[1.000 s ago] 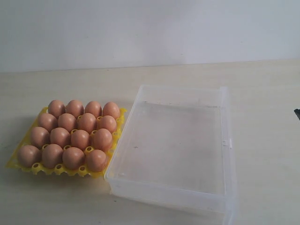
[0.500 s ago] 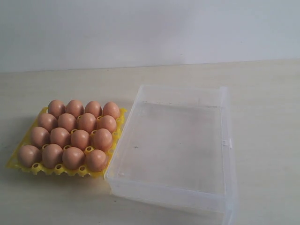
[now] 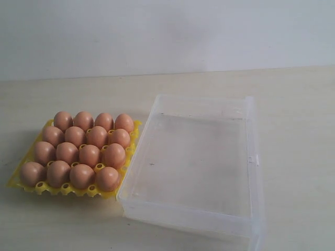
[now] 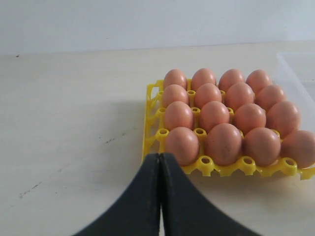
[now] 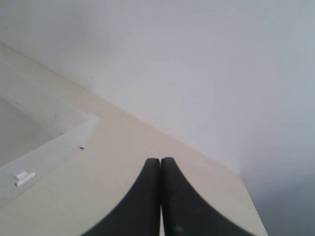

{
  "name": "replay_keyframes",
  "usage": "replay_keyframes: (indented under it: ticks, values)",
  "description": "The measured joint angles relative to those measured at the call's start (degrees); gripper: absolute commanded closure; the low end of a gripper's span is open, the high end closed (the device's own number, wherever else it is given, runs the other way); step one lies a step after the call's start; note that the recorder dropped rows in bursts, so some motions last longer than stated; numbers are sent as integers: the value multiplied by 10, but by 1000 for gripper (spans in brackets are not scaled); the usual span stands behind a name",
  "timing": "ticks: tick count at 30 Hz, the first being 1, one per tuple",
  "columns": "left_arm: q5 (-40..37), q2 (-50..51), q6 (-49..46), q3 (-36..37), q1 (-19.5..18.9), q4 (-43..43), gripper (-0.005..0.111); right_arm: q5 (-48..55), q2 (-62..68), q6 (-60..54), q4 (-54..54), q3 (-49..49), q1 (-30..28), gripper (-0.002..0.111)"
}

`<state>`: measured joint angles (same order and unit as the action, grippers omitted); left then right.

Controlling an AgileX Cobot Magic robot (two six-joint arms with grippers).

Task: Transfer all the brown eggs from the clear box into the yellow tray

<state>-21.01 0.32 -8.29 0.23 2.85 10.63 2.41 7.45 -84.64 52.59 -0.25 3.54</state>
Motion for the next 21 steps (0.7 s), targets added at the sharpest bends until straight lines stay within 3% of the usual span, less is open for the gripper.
replay_keyframes:
  ticks: [11,21]
  values:
    - [0,0,0,0,0,0,107,106,-71,24,-2,0,0,108]
    - [0,0,0,0,0,0,107,116,-71,49,-2,0,0,108]
